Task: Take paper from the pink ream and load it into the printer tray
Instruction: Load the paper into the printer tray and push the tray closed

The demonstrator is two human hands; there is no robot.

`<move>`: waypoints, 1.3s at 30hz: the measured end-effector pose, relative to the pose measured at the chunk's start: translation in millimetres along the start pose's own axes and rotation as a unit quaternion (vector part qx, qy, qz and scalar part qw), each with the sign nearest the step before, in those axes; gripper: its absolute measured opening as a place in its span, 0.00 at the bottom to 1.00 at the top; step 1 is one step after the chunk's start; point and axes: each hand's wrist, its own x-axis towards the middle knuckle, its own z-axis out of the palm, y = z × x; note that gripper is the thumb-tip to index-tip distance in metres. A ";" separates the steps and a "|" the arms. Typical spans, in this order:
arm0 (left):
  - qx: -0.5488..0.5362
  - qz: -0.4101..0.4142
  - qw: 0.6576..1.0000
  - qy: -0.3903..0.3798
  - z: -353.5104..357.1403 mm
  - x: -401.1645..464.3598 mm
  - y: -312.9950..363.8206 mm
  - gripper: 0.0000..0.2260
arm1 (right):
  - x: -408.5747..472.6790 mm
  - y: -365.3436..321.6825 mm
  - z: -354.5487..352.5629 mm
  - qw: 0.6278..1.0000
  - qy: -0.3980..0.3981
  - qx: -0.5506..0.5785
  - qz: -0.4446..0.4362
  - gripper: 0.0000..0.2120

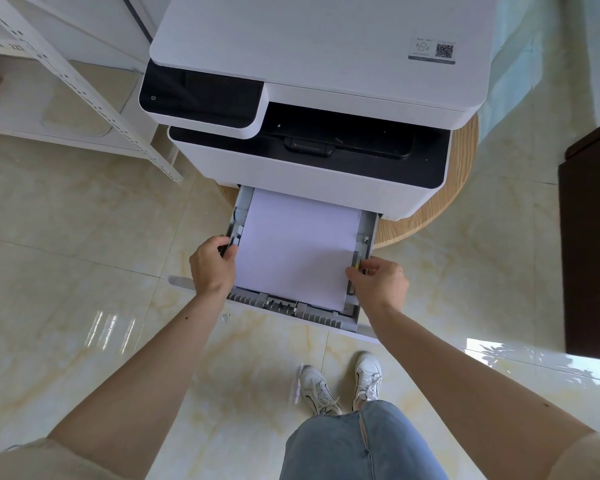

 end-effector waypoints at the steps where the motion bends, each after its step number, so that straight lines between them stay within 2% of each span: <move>1: -0.006 -0.009 1.000 0.004 0.4 0.2 0.9 0.11 | 1.1 -0.3 -0.3 1.000 -0.004 0.011 0.009 0.09; 9: -0.020 -0.039 0.999 -0.002 1.6 2.4 3.0 0.10 | 1.3 -3.3 -1.1 0.998 -0.017 0.038 0.045 0.08; 13: -0.027 -0.037 0.999 -0.016 0.2 4.0 2.3 0.05 | 1.7 -3.7 -2.7 0.998 -0.023 0.036 0.041 0.09; 19: -0.046 -0.037 0.998 -0.030 -4.5 1.1 4.7 0.05 | 3.4 -4.3 -4.7 0.999 -0.027 0.024 0.033 0.09; 22: -0.050 -0.026 0.998 -0.042 -7.9 1.6 5.9 0.13 | 2.8 -4.6 -4.3 0.999 -0.023 0.016 0.030 0.10; 23: -0.047 -0.020 0.997 -0.050 -8.4 2.1 5.5 0.13 | 2.5 -4.6 -4.6 0.999 -0.021 0.012 0.027 0.10; 25: -0.025 -0.007 0.997 -0.067 -10.6 1.3 4.7 0.06 | 2.3 -4.1 -5.1 1.000 -0.026 0.000 0.018 0.10; 30: -0.003 0.020 0.991 -0.131 -20.0 -0.7 0.2 0.08 | -1.4 0.5 -10.4 0.994 -0.088 -0.042 -0.043 0.24; 33: 0.008 0.046 0.980 -0.194 -30.7 -2.7 -3.5 0.18 | -11.0 4.2 -16.8 0.984 -0.141 -0.075 -0.084 0.35; 39: 0.078 0.119 0.948 -0.285 -48.8 -7.9 -13.2 0.36 | -24.9 16.1 -19.6 0.965 -0.209 -0.119 -0.101 0.57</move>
